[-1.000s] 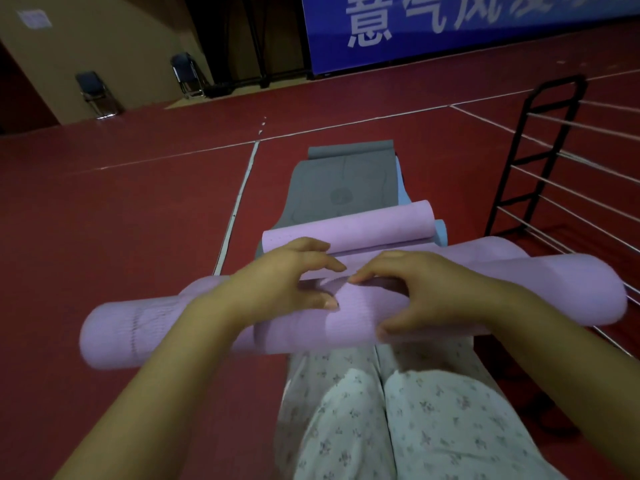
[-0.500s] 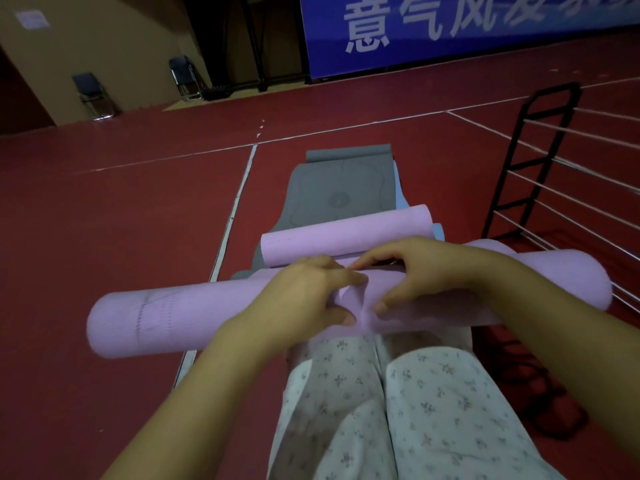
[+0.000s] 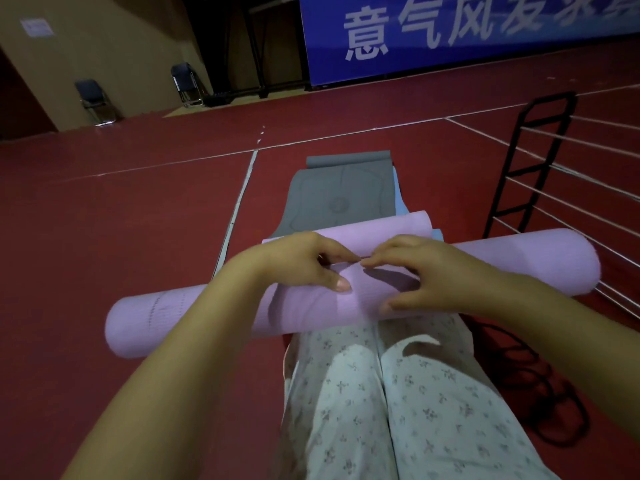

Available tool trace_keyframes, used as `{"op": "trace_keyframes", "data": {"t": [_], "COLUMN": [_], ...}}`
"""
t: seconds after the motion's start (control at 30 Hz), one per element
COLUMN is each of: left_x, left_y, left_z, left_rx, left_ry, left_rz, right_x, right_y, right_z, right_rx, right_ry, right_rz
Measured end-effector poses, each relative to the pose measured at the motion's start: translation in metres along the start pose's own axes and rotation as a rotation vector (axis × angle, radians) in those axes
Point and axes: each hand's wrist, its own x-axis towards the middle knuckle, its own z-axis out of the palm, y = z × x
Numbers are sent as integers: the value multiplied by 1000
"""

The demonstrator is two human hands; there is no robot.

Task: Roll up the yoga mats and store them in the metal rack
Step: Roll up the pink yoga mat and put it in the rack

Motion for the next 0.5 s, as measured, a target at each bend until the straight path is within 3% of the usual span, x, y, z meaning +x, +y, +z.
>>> {"op": "trace_keyframes", "data": {"t": [0.17,0.3,0.4,0.5], "left_x": [13,13,4,-13], "left_y": [-3,2,5,11], "left_z": [-8,-5,4,15], "left_rx": [-32,-31,11,121], "left_ry": [-50,-24,133,342], "left_rz": [-70,-108,-97,25], "right_x": [-1,3,9,14], "right_y": [6,11,13,12], "right_z": [22,23,19,13], "right_rx": [-175,-154,-123,-74], "right_ry": [26,84,47,30], "right_rz": [11,18,51,87]}}
